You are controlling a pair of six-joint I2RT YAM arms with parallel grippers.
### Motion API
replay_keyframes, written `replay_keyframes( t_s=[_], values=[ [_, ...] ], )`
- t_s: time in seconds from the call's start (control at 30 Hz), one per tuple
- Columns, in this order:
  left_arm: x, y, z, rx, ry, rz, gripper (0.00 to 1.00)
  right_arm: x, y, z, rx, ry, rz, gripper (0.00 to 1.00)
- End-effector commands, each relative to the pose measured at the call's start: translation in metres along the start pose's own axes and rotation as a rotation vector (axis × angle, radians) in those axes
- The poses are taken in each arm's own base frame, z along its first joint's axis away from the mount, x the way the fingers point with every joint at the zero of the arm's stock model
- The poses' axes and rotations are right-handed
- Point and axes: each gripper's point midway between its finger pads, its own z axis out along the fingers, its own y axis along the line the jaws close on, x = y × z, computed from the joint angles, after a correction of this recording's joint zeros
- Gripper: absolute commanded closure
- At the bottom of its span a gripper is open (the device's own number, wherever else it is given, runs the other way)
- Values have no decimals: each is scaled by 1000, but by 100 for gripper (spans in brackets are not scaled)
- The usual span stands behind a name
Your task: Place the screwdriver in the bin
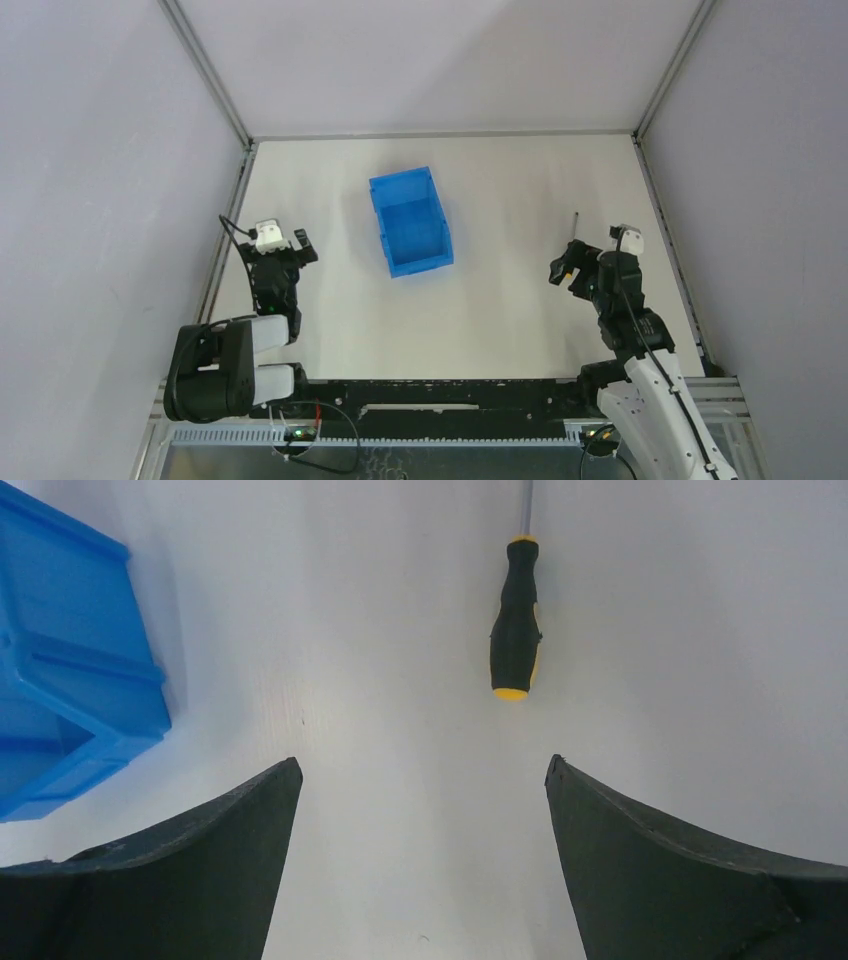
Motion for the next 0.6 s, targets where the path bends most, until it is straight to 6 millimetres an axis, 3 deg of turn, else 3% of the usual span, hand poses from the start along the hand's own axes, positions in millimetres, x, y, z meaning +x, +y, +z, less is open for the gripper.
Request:
replay_keyframes(
  t_s=[0.0,0.17,0.37,0.47,0.57],
  values=[
    [-24,-2,7,1,-67,5,0,-18,5,-1,-16,-77,25,0],
    [-24,-2,7,0,-68,5,0,-43,22,-12,-97,-168,11,0],
    [-24,-2,7,0,-68,5,0,-116,44,-39,-97,-266,-26,2],
    [-24,-2,7,1,-68,5,0,-154,50,-34,2,-204,-67,2],
    [-24,-2,7,0,-68,5,0,-169,44,-13,94,-33,-88,0]
  ],
)
